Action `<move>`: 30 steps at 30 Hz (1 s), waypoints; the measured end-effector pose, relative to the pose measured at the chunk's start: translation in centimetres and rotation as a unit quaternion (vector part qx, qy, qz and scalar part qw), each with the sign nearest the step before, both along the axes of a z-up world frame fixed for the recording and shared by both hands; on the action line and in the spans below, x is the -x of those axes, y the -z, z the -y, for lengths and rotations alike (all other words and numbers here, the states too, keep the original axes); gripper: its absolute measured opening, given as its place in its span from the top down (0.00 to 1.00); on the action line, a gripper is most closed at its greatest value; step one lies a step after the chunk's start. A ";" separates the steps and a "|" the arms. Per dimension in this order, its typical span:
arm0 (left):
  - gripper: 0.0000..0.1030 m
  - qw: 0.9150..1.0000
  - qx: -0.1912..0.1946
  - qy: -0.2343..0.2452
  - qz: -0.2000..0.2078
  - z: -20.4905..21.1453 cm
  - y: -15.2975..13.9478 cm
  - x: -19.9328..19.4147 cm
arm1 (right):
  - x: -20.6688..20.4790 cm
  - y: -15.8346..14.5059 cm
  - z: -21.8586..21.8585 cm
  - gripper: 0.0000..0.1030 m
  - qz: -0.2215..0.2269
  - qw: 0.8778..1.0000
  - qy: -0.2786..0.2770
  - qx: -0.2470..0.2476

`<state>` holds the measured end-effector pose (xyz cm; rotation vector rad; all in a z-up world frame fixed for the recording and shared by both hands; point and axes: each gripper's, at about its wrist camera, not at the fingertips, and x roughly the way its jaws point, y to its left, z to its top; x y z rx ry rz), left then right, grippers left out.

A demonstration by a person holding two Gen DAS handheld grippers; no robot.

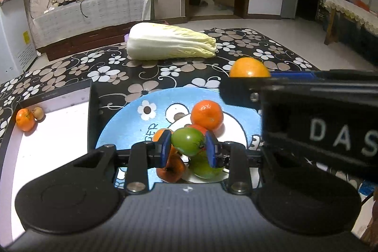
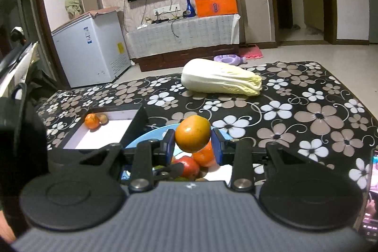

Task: Organize fruits
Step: 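Lower the green fruit onto the plate and open the left tool while the right holds the mandarin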

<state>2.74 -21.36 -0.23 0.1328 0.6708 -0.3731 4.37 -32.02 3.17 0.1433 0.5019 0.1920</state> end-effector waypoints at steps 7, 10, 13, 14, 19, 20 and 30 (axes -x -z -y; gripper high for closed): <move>0.64 1.000 0.007 0.001 0.006 0.0 -0.2 0.1 | -0.2 0.3 -0.4 0.64 -0.004 1.000 -0.004 0.000; 0.64 1.000 0.009 0.000 0.004 0.0 -0.3 0.1 | -0.3 0.4 -0.5 0.64 -0.006 1.000 -0.004 0.001; 0.61 1.000 0.013 0.001 0.002 -0.2 -0.3 0.0 | -0.3 0.4 -0.6 0.64 -0.005 1.000 -0.003 0.002; 0.60 1.000 0.014 0.001 0.002 -0.2 -0.4 0.0 | -0.3 0.4 -0.6 0.64 -0.004 1.000 -0.002 0.002; 0.49 1.000 0.015 0.000 0.014 -0.4 -0.7 0.3 | -0.3 0.3 -0.3 0.64 0.009 1.000 0.005 -0.003; 0.49 1.000 0.017 0.000 0.014 -0.5 -0.8 0.2 | -0.3 0.2 -0.3 0.64 0.011 1.000 0.007 -0.004; 0.47 0.999 0.022 -0.023 0.020 -2.6 -1.7 0.3 | -0.8 0.3 1.1 0.64 0.020 0.998 0.043 -0.030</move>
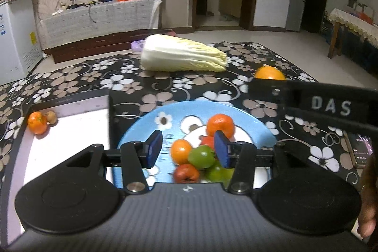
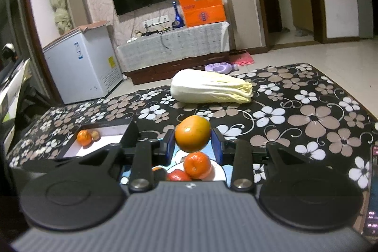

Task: Organize fruits
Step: 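Lower the green fruit onto the plate and open the left tool while the right holds the mandarin, then move both tools back to the tray, right tool grasping the last mandarin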

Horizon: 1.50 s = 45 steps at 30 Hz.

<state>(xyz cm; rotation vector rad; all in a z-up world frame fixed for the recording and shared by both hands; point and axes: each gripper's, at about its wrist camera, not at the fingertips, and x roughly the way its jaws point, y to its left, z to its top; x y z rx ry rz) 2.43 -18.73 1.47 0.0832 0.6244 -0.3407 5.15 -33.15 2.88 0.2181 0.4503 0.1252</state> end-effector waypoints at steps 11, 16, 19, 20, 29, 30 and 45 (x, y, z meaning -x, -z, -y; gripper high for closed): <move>0.47 1.000 0.000 -0.027 -0.001 -2.8 -0.8 0.0 | -1.1 0.9 -1.0 0.64 -0.020 1.000 0.005 -0.018; 0.46 0.999 -0.004 -0.032 0.000 -3.5 -0.8 0.1 | -1.8 1.4 -1.8 0.64 -0.034 0.999 -0.001 -0.014; 0.43 0.999 -0.008 -0.039 0.000 -4.1 -0.9 0.1 | -2.3 1.8 -2.4 0.64 -0.047 0.999 -0.005 -0.007; 0.43 0.999 -0.007 -0.041 0.001 -4.3 -0.9 0.1 | -2.5 2.0 -2.6 0.64 -0.050 0.999 -0.007 -0.003; 0.43 0.998 -0.007 -0.060 0.001 -6.2 -1.1 -0.1 | -3.7 2.7 -3.4 0.64 -0.062 0.998 -0.003 0.017; 0.42 0.998 -0.007 -0.063 0.001 -6.3 -1.2 -0.2 | -3.8 2.7 -3.6 0.64 -0.063 0.998 -0.003 0.018; 0.41 0.994 -0.002 -0.107 -0.014 -8.8 -1.4 -1.6 | -4.3 2.8 -5.0 0.54 -0.057 0.997 -0.005 0.051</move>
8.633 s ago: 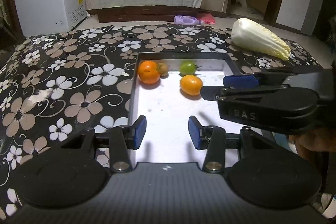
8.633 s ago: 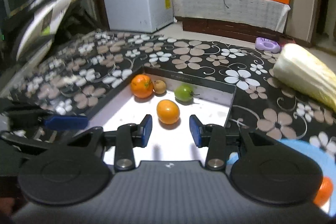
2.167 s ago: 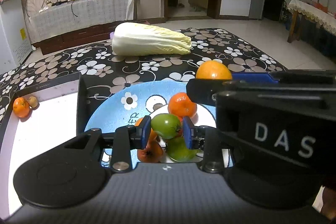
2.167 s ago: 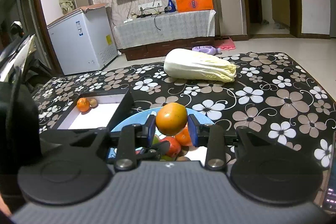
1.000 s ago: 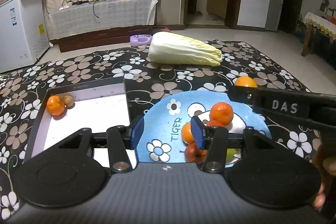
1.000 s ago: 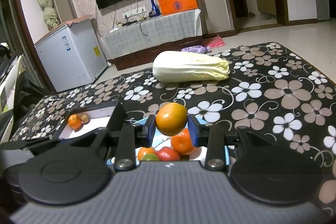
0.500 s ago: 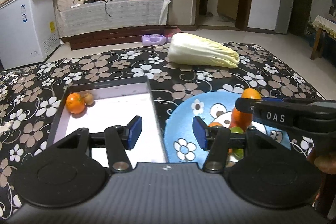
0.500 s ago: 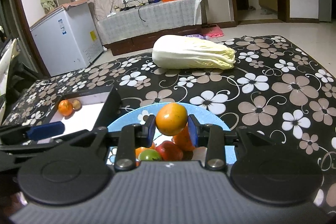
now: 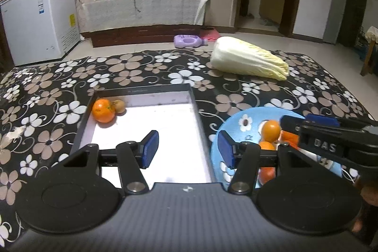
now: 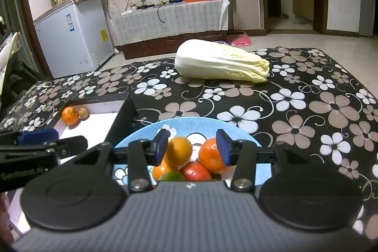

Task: Organize fruits
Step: 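Move both tools back to the tray, right tool grasping the last mandarin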

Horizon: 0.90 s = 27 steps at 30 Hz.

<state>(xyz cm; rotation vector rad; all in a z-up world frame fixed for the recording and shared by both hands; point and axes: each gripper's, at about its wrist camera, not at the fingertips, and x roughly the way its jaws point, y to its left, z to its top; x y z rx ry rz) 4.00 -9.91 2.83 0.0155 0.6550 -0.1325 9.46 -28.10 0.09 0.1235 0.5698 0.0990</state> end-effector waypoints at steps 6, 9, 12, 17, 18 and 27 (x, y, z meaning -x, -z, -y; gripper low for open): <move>0.41 0.999 0.004 -0.052 -0.001 -2.9 -0.9 -2.0 | 0.4 -0.9 -0.1 0.54 0.036 0.999 0.006 -0.010; 0.41 0.997 0.013 -0.073 -0.004 -5.1 -0.8 -2.7 | 0.4 -1.4 -0.6 0.54 0.056 0.998 -0.007 -0.024; 0.41 0.997 -0.003 -0.072 -0.007 -7.0 0.2 -2.3 | -0.1 -1.7 -1.7 0.54 0.065 0.997 -0.034 -0.036; 0.41 0.998 -0.013 -0.066 -0.017 -8.8 1.7 -1.7 | -1.7 -1.7 -4.9 0.54 0.063 0.994 -0.078 -0.053; 0.41 0.998 -0.013 -0.062 -0.019 -9.0 1.9 -1.6 | -2.2 -1.6 -5.7 0.54 0.060 0.993 -0.088 -0.057; 0.40 0.998 -0.033 -0.043 -0.018 -10.0 2.8 -1.1 | -6.9 -0.4 -13.8 0.59 0.005 0.983 -0.184 -0.010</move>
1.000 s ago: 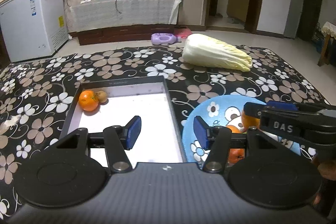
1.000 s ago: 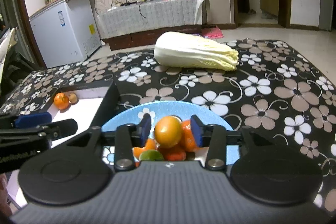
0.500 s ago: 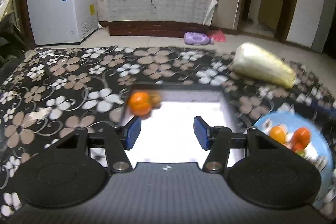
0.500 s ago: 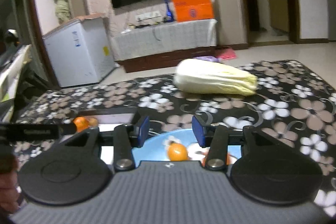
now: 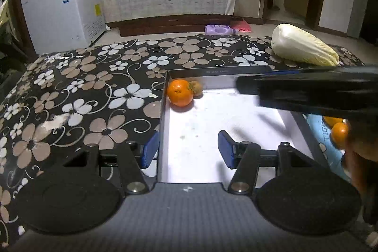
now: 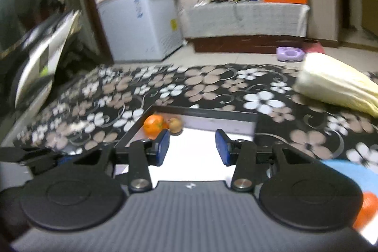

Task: Organize fruits
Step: 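Move both tools back to the tray, right tool grasping the last mandarin, then grasp the small brown fruit in the tray with the left tool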

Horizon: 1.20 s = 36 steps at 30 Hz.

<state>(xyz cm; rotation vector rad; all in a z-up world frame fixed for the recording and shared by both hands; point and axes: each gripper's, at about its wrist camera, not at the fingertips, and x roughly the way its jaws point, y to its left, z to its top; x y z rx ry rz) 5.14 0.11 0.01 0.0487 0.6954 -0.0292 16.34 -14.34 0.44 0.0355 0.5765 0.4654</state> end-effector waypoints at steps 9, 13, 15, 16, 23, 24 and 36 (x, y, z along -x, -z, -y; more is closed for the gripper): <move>0.41 1.000 -0.002 0.014 -0.014 -1.0 0.6 0.5 | -2.1 1.1 -5.9 0.61 0.004 0.993 -0.089 0.075; 0.41 0.999 -0.003 0.026 -0.019 -0.9 0.8 0.8 | -2.2 1.7 -8.4 0.61 0.031 0.983 -0.109 0.143; 0.41 0.999 -0.007 0.031 -0.017 -0.9 0.8 1.0 | -2.3 2.0 -9.2 0.60 0.044 0.977 -0.117 0.176; 0.41 0.999 -0.006 0.032 -0.017 -0.9 0.8 1.0 | -2.4 2.2 -9.7 0.60 0.053 0.973 -0.121 0.189; 0.41 0.999 0.000 0.038 -0.017 -1.2 0.8 0.9 | -2.7 3.6 -11.8 0.61 0.090 0.956 -0.128 0.247; 0.41 0.999 -0.001 0.040 -0.016 -1.2 0.8 0.9 | -3.0 3.5 -11.7 0.61 0.084 0.959 -0.126 0.241; 0.40 1.000 0.010 0.012 0.000 -2.1 0.0 -1.4 | -2.9 0.8 -6.5 0.62 -0.016 0.995 -0.079 0.065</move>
